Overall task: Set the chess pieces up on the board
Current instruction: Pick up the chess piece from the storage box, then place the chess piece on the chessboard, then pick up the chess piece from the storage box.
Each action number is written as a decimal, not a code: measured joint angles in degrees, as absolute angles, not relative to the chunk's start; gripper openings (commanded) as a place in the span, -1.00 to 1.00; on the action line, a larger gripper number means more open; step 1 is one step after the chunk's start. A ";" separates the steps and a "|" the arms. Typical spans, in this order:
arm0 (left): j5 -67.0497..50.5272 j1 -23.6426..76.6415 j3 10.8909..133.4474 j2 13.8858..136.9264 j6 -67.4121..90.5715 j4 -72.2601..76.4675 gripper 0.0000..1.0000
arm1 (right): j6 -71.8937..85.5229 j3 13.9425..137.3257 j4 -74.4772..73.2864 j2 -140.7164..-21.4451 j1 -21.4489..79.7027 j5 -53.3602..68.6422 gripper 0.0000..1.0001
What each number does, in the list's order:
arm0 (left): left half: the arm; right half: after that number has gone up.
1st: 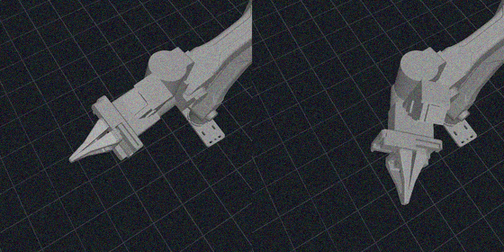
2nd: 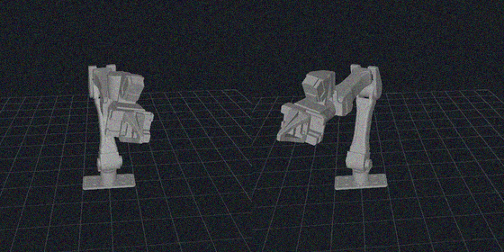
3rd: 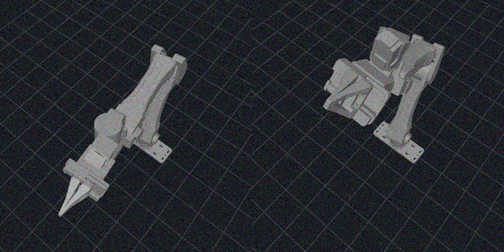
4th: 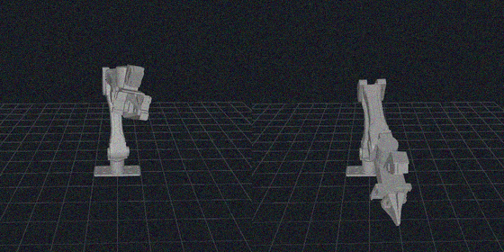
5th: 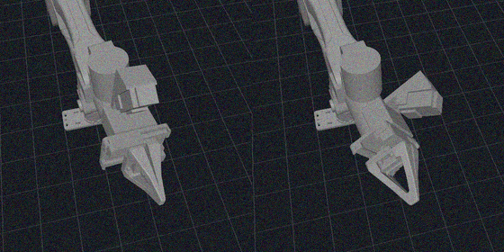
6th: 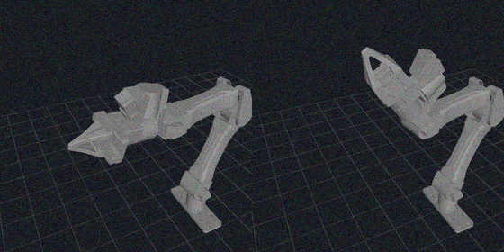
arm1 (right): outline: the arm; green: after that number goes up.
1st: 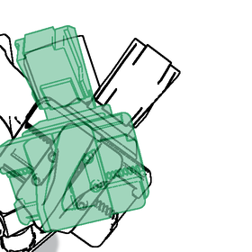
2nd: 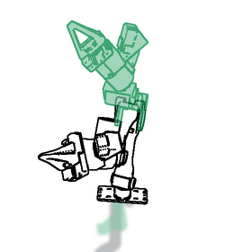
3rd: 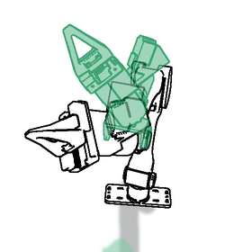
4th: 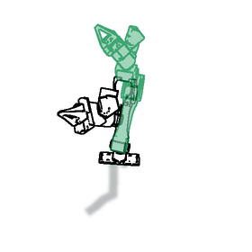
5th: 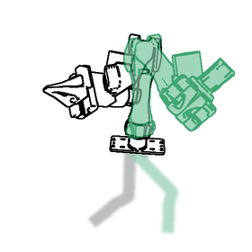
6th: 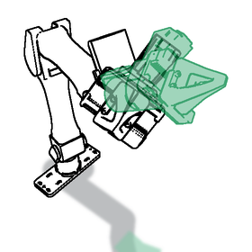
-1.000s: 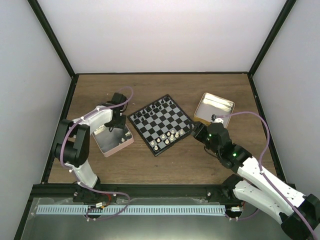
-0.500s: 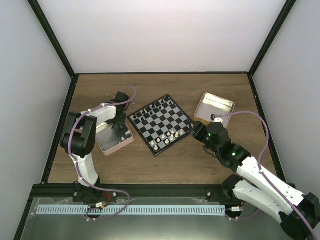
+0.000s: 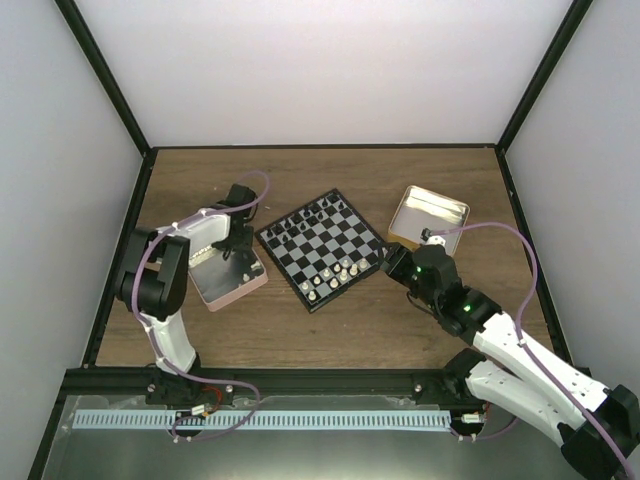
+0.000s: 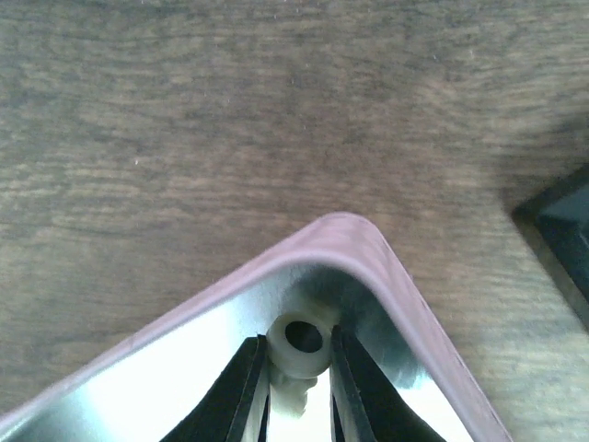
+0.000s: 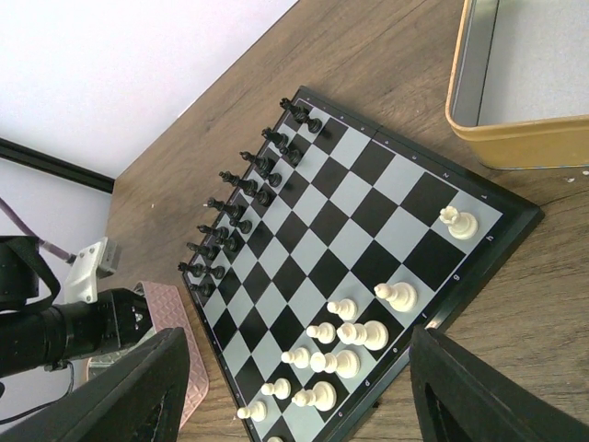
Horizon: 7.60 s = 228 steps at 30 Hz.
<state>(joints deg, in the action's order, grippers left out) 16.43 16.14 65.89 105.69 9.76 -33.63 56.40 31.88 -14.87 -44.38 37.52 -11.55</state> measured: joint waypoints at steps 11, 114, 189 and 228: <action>8.82 16.14 57.80 90.61 15.57 -34.52 -0.92 | 56.10 31.88 -13.58 -45.41 37.52 -10.02 0.35; -0.86 29.30 47.51 57.80 24.32 -15.51 0.46 | 23.81 75.40 -56.07 -94.70 33.85 -7.49 -0.99; 7.31 28.40 46.74 62.19 24.05 -20.93 0.57 | 19.20 79.15 -55.59 -102.32 30.44 -5.74 -0.47; -10.76 13.15 44.45 86.24 26.98 -29.76 -0.74 | 25.89 66.32 -40.07 -84.31 30.44 6.90 -0.48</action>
<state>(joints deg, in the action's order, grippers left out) -10.76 13.15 44.45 86.24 26.98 -29.76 25.89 66.32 -40.07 -84.31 30.44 6.90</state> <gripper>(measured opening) 0.201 0.262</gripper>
